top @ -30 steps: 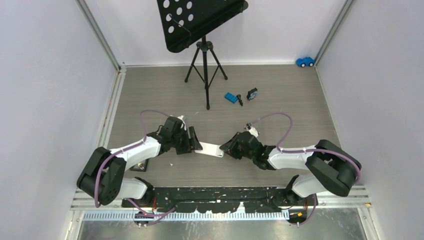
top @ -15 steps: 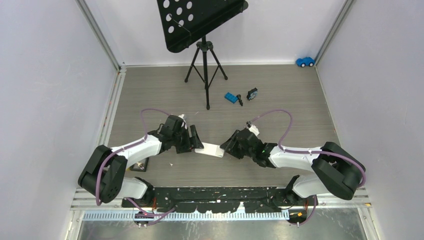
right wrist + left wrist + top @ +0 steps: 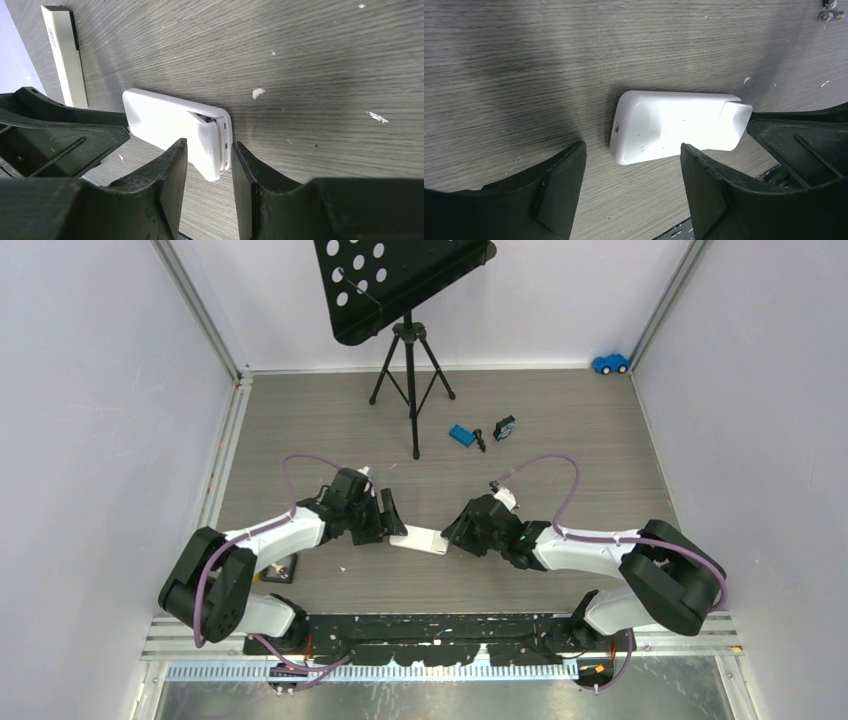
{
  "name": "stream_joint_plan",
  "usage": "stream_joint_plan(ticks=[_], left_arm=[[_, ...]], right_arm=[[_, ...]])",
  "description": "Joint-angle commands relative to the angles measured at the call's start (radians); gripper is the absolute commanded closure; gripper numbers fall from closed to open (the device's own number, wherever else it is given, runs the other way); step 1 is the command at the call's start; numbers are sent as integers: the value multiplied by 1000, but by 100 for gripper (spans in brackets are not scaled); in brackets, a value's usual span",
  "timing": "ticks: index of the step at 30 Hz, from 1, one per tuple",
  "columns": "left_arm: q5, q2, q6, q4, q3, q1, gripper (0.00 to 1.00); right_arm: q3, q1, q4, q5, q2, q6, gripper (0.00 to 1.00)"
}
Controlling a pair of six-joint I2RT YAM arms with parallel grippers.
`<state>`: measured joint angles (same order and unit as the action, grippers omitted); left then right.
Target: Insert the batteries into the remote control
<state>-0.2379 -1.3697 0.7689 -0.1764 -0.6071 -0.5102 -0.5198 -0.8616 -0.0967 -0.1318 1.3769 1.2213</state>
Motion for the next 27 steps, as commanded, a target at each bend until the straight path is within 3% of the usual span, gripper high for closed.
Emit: stream_joint_plan(ticks=[1,9,20,27], left_arm=[[51,-35,-33,-38,-3,4,30],[-8,-106,-15,21,-5,4,38],[-6,-107,-18,0,3,4,47],[13,-122,-37,-21,4,4,57]], right_arm=[[-50,6,12,-6,35,-16,60],[-54,7,61,-18,64,0,70],[-51,6,80,-9,54,-6,74],[-50,7,58,24,69,-6,81]])
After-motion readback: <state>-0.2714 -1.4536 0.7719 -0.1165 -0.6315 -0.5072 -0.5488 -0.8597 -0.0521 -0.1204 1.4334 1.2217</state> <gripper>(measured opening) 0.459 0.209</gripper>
